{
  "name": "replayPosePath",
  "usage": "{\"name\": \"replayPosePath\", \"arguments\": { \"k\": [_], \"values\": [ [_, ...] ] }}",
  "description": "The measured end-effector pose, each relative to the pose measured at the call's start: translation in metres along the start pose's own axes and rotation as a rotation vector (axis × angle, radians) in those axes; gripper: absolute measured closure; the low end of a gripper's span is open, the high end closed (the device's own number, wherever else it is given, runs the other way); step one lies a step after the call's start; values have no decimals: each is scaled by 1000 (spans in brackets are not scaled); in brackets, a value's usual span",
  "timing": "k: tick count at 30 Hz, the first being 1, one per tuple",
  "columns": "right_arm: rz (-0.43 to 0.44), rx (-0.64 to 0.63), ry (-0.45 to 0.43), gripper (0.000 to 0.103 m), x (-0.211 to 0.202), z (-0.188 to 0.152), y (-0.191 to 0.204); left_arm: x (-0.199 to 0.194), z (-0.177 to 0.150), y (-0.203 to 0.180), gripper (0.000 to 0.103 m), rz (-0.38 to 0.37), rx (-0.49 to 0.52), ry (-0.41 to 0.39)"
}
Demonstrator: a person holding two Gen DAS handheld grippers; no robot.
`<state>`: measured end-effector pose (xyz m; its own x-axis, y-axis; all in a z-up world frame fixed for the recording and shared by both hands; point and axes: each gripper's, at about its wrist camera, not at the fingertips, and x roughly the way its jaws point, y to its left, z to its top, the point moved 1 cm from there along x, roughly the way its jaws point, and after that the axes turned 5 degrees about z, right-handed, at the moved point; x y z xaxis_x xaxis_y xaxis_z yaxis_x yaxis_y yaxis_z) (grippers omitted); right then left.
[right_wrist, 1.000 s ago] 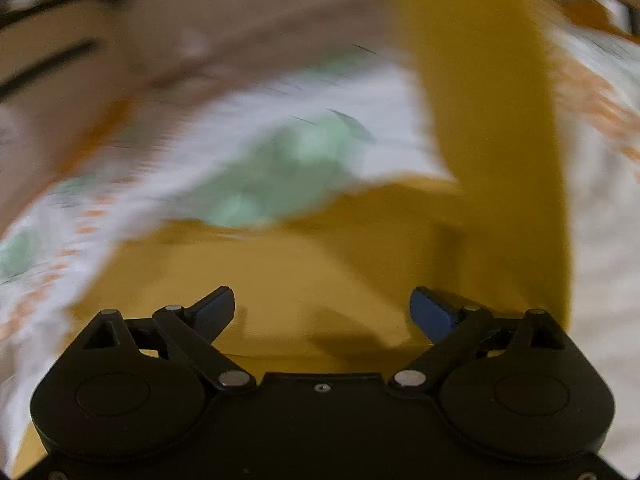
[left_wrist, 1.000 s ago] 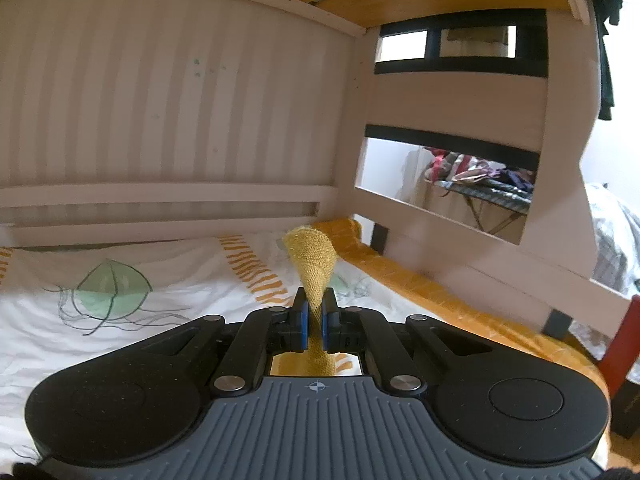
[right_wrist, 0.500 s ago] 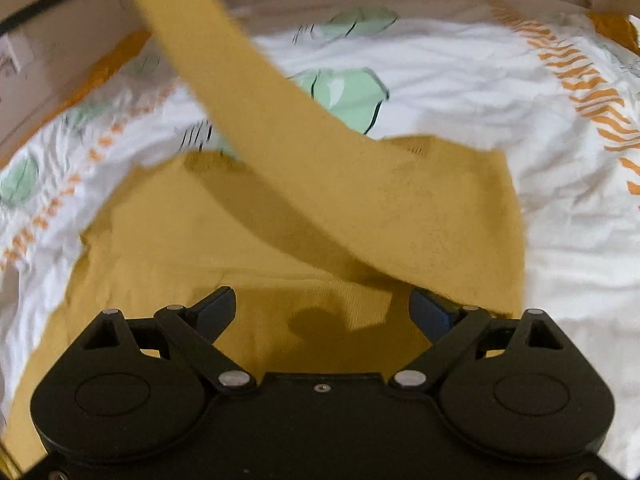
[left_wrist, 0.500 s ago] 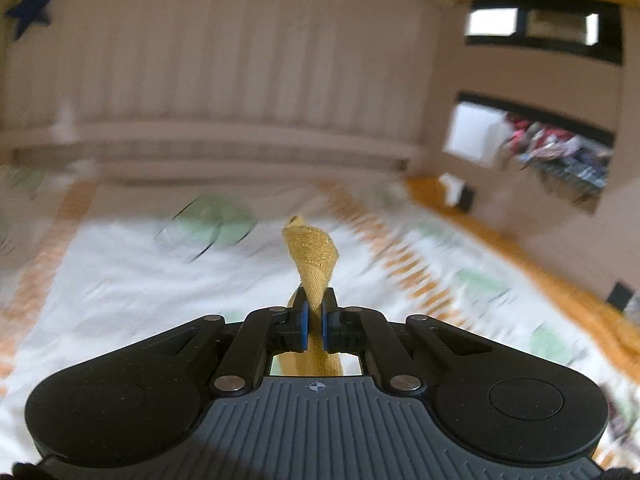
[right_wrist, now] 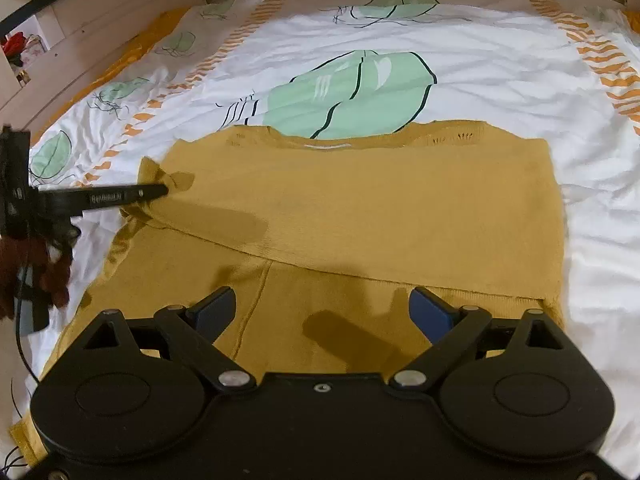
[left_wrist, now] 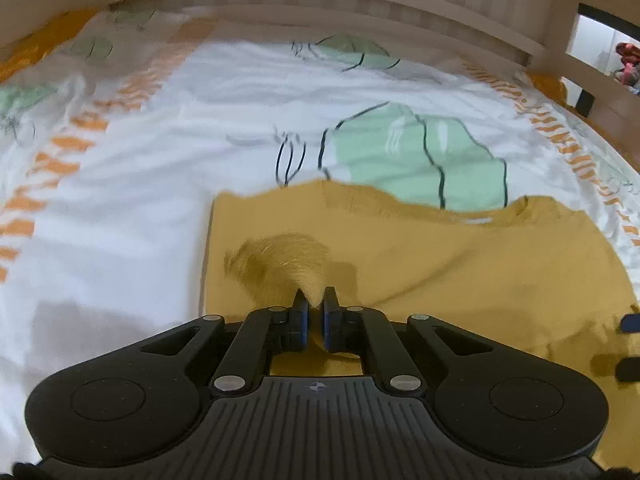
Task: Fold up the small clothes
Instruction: 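Lower the folded side onto the sweater and open the left tool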
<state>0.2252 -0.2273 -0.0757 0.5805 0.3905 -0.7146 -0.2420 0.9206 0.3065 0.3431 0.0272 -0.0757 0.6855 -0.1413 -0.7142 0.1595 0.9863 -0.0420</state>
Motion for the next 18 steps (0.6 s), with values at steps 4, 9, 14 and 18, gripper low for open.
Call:
{"name": "replayPosePath", "arguments": {
  "k": [4, 9, 14, 18],
  "values": [
    [-4, 11, -4, 9, -1, 1, -1, -2, -6, 6, 94, 9, -7, -26],
    [-3, 16, -14, 9, -4, 1, -1, -11, -10, 10, 92, 7, -16, -99],
    [2, 15, -10, 9, -3, 0, 0, -7, -17, 28, 83, 29, -101, -56],
    [2, 13, -10, 9, -3, 1, 1, -5, -18, 40, 83, -12, -161, -36]
  ]
}}
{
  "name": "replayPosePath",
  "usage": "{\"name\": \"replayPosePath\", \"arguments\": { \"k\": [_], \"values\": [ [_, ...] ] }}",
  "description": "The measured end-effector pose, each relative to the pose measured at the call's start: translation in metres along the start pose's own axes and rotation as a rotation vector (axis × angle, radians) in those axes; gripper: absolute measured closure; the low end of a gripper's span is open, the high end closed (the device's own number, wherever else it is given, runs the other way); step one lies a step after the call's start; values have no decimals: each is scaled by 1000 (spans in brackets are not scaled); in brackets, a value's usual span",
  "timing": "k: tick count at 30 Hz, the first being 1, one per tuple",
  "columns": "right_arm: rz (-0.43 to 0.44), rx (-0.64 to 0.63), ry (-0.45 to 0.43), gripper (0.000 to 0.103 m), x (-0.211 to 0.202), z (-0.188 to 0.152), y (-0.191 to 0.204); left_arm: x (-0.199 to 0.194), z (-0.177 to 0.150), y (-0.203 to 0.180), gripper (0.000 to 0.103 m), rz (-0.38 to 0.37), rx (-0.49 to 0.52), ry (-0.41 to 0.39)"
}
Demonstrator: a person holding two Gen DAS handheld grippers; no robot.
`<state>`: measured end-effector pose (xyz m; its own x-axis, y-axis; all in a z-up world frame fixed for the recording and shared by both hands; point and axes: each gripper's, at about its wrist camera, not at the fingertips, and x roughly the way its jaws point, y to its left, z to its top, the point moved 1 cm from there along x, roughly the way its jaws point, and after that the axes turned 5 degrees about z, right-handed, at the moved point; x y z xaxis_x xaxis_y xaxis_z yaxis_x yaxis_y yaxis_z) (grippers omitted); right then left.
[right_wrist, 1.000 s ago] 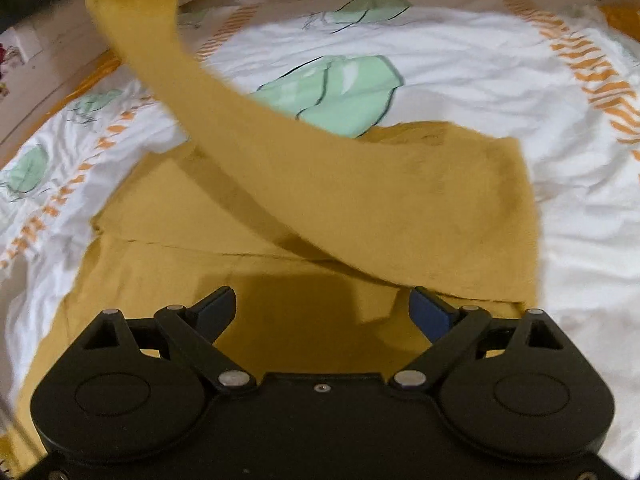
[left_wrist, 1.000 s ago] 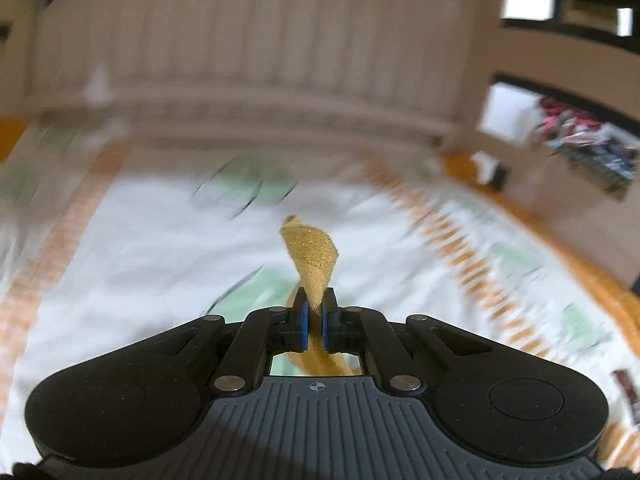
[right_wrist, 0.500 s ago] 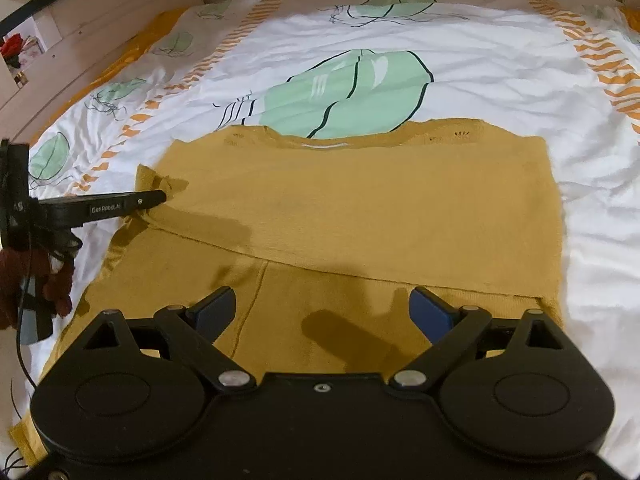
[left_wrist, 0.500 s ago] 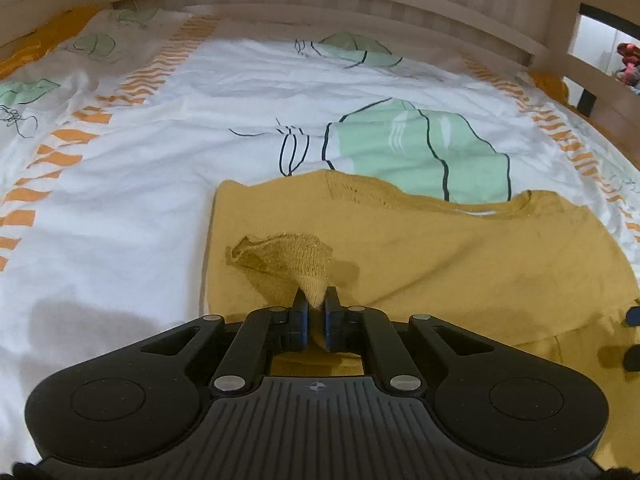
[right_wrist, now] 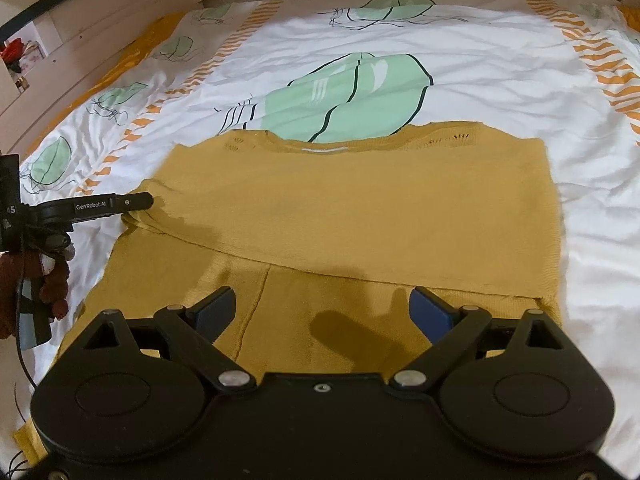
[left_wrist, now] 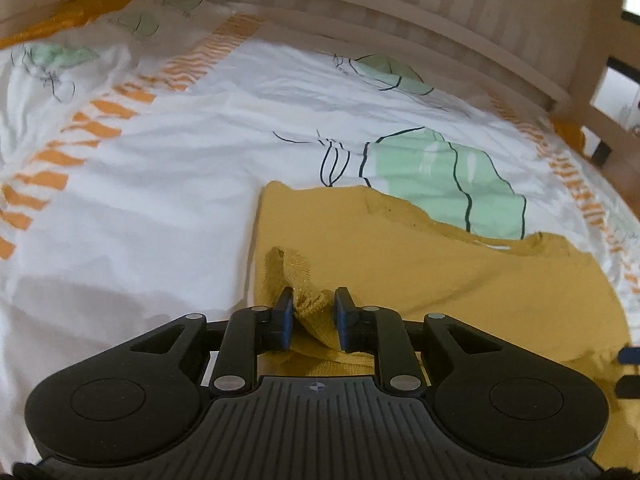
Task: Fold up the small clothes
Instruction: 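Lower the folded side onto the sweater and open the left tool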
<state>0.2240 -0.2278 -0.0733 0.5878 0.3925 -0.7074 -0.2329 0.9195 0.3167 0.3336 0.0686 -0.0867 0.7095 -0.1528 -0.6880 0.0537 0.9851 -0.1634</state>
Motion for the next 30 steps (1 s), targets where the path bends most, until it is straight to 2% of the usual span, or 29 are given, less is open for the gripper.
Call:
{"name": "replayPosePath", "arguments": {
  "k": [6, 10, 12, 13, 14, 17, 18, 20, 21, 25, 27, 28, 30],
  "values": [
    [-6, 1, 6, 9, 2, -1, 1, 8, 10, 2, 82, -43, -39, 26],
    [-5, -2, 8, 9, 3, -1, 2, 17, 14, 5, 82, -37, -72, 69],
    [-5, -5, 8, 9, 3, -1, 2, 18, 15, 4, 84, -36, -65, 57],
    [-5, -5, 8, 9, 2, -2, 2, 15, 16, 1, 95, -16, -46, 32],
    [-5, -5, 6, 9, 2, -2, 2, 7, 19, -4, 95, 9, -16, -19],
    [-9, -5, -1, 9, 0, -2, 1, -29, 27, -24, 95, -37, 94, -245],
    [-10, -4, -1, 9, 1, -2, 1, -37, 28, -30, 95, -35, 133, -285],
    [-12, -2, 6, 9, 2, -2, 0, -33, 27, -34, 95, 5, 182, -249],
    [-14, -2, 10, 9, 4, -2, -1, -23, 24, -32, 95, 33, 186, -187],
    [-27, -3, 20, 9, 6, -3, -3, 14, 8, -6, 92, 140, 83, 24],
    [-32, 1, 16, 9, 4, -3, -5, 15, 3, 6, 90, 134, 21, 24],
    [-34, 4, 12, 9, 4, -2, -6, 13, 3, 7, 83, 134, 12, 18],
    [-47, 17, -6, 8, 1, 0, -11, 10, 2, 9, 77, 162, 23, 17]
  ]
}}
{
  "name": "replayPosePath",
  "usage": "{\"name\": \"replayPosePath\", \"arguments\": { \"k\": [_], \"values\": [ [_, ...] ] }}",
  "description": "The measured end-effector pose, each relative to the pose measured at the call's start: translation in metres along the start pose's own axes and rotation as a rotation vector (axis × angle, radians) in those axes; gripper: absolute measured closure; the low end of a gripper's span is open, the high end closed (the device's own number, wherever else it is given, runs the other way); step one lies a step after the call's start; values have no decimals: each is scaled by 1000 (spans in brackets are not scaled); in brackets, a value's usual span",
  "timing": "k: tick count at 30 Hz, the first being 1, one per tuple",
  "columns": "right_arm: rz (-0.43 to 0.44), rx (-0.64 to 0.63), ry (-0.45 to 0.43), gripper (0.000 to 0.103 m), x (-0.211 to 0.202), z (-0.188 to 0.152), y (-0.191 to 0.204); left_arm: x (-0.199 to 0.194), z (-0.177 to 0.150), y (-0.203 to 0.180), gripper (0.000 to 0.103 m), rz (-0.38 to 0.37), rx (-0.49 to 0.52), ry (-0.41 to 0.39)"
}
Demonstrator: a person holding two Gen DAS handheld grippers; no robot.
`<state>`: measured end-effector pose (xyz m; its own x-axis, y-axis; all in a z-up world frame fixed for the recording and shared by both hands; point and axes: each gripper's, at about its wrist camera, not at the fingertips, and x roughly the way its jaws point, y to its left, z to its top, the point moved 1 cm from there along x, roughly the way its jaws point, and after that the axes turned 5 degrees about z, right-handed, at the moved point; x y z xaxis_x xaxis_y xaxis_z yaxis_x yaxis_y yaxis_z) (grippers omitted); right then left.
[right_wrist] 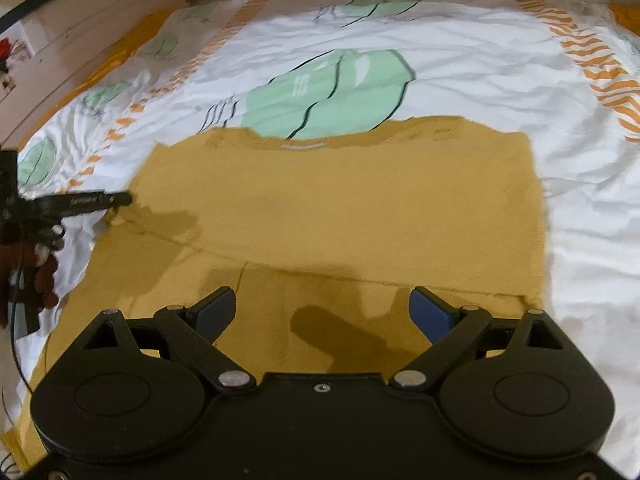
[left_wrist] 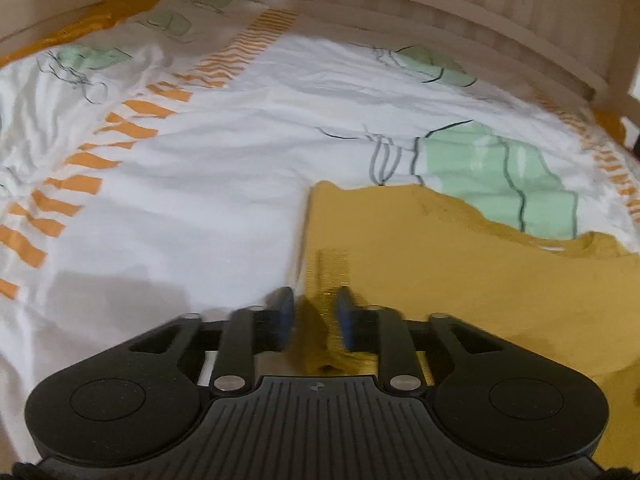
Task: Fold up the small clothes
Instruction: 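Lower the folded side onto the sweater and open the left tool, then move both open tools to the hem end of the folded sweater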
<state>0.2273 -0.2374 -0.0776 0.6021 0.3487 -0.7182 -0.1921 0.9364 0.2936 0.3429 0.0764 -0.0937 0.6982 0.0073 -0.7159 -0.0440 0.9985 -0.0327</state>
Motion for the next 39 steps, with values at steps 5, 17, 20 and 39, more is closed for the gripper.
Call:
{"name": "replayPosePath", "arguments": {
  "k": [5, 17, 20, 39],
  "values": [
    [-45, 48, -37, 5, -3, 4, -17, -10, -1, 1, 69, 6, -4, -11],
    [-130, 15, 46, 0, 22, -9, -25, -34, -44, 2, 23, 27, 74, 96],
    [-142, -30, 39, 0, 22, -15, -22, -44, -56, 3, 19, 32, 69, 106],
    [5, 80, -248, 12, -116, -63, 23, -205, -108, 3, 35, -86, 145, -34]
  ]
}}
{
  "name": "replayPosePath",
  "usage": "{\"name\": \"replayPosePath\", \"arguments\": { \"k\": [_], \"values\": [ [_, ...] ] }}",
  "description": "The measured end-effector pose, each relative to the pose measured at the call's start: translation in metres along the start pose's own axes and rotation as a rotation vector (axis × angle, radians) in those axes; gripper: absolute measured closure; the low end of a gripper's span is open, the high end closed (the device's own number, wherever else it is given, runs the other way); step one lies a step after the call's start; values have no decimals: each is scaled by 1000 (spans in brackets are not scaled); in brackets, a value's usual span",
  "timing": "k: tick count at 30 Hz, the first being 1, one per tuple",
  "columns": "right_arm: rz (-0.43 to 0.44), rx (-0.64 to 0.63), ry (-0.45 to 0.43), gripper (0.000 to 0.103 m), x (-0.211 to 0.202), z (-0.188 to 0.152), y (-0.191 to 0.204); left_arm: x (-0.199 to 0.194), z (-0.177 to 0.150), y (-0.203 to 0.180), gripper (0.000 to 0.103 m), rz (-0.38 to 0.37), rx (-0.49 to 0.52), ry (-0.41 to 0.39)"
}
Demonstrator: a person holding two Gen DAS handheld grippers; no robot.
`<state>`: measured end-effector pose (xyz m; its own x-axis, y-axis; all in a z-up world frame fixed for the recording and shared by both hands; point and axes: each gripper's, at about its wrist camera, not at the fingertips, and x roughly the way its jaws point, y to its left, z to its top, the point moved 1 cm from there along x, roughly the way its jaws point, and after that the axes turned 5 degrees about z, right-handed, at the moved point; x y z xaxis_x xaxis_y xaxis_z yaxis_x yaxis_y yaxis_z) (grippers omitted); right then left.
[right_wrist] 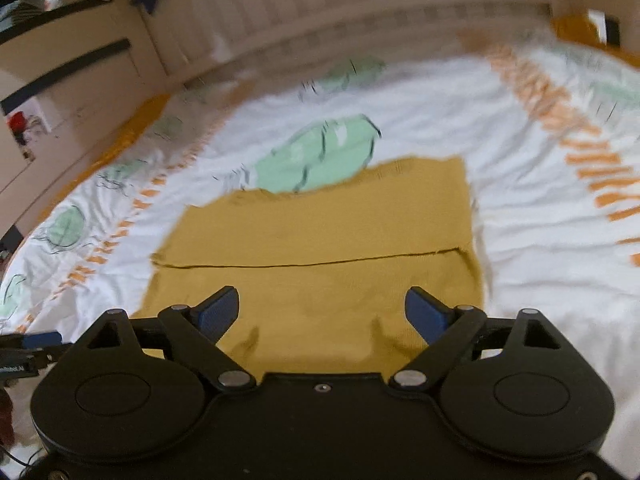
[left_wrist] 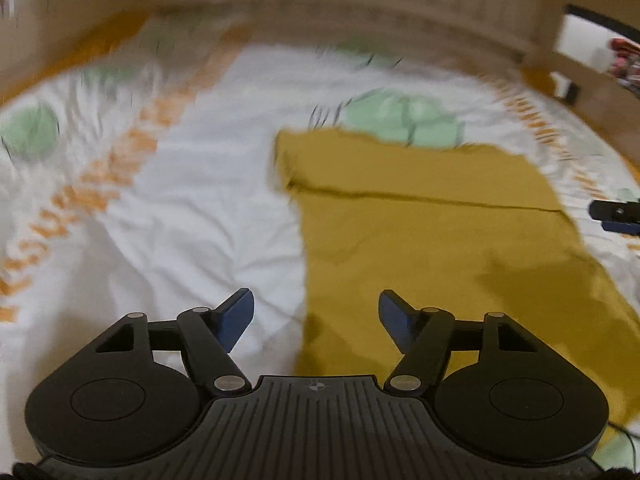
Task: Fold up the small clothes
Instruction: 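Move both open tools to the hem end of the folded sweater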
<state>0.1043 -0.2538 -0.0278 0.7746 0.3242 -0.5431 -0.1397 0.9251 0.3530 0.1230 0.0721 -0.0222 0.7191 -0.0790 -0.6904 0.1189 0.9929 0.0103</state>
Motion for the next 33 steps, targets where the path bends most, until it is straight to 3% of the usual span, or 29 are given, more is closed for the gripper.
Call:
{"name": "replayPosePath", "arguments": {
  "k": [8, 13, 18, 23, 33],
  "values": [
    [-60, -55, -63, 11, -81, -32, 34, -87, -20, -24, 35, -38, 69, -125],
    [-106, -5, -46, 11, -106, -55, 31, -101, -36, -25, 35, -33, 90, -134],
    [-178, 36, -27, 11, -118, -74, 24, -92, -52, -14, 35, -39, 51, -77],
    [-197, 70, 5, 11, -119, -86, 17, -67, -59, -3, 35, -61, -23, 25],
    [-225, 157, 131, 7, -97, -94, -4, -24, -74, 19, 35, -34, -72, 156]
  ]
}}
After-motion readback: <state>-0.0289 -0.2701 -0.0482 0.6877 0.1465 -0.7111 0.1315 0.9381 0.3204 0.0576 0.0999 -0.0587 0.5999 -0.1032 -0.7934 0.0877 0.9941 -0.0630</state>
